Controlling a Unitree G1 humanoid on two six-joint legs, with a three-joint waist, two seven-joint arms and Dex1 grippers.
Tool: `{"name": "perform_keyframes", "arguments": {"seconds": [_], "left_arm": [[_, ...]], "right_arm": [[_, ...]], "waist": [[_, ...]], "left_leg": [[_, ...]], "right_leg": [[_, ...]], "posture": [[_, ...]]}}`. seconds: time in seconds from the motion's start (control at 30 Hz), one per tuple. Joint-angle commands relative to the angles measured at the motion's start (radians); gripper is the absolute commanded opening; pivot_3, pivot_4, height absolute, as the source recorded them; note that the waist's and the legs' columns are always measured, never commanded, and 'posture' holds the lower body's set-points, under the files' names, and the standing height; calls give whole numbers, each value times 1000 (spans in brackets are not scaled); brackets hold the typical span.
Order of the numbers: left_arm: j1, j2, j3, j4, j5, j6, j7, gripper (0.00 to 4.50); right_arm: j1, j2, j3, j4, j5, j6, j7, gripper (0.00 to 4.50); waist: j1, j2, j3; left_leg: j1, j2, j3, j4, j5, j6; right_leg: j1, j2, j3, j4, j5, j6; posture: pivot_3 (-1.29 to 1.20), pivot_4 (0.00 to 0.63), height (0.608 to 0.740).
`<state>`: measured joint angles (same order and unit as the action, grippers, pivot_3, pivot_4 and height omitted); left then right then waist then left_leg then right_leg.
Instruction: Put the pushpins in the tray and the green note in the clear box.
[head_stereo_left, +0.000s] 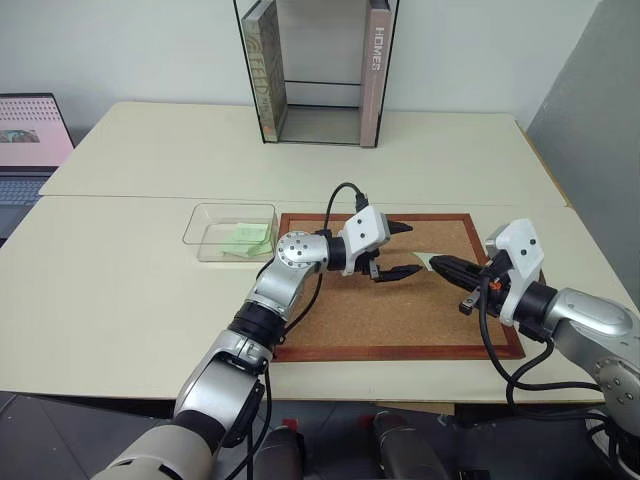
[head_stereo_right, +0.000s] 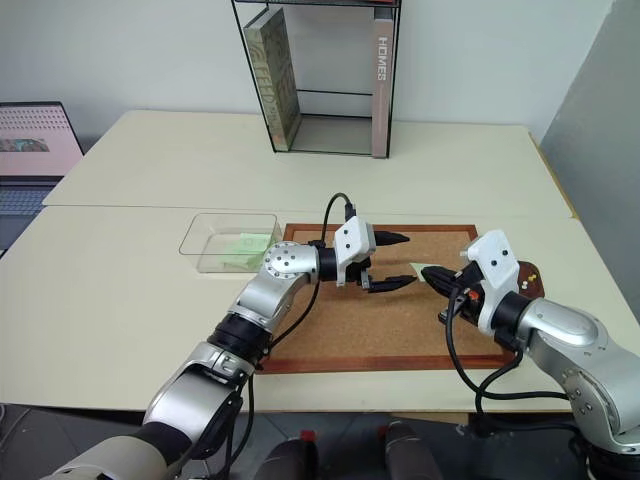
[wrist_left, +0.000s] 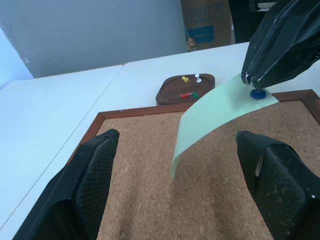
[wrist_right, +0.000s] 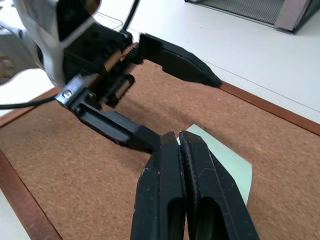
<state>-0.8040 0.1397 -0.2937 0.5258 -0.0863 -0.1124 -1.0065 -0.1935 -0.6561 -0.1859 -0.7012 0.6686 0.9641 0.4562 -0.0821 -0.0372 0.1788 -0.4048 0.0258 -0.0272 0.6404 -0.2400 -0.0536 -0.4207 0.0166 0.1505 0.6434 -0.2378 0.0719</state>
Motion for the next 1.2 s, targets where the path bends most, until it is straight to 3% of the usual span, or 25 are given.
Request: {"name": "perform_keyframes", "arguments": {"seconds": [0.03,0.3,0.43,0.97,1.2], "left_arm": [[-21,-18,-29,4,18,-48,-34,3963],[-51,-55,-19,80,39,-103,-18,3963],[-67,-68,-5,116,44,-124,6,3357],[-59,-75,8,134,23,-134,-20,95],[-46,-75,3,126,23,-134,-30,30]], "right_arm": [[-39,-2,-13,-28,34,28,-20,0],[-75,8,-2,-23,62,52,-43,0],[-79,9,1,-24,73,55,-54,0],[-73,11,-1,-26,91,56,-75,0],[-73,15,-7,-30,96,51,-93,0]], "waist": [[0,0,0],[0,0,0],[0,0,0],[0,0,0],[0,0,0]], "left_leg": [[0,0,0,0,0,0],[-1,0,-1,0,0,0],[-2,0,-1,1,0,0],[-2,0,-1,1,0,0],[-2,0,-1,2,0,0]], "right_leg": [[0,0,0,0,0,0],[0,0,-1,0,1,2],[0,0,0,0,1,2],[0,0,-1,1,2,3],[0,0,-1,1,2,3]], "posture": [[0,150,740],[0,150,740],[0,150,740],[0,150,740],[0,150,740]]}}
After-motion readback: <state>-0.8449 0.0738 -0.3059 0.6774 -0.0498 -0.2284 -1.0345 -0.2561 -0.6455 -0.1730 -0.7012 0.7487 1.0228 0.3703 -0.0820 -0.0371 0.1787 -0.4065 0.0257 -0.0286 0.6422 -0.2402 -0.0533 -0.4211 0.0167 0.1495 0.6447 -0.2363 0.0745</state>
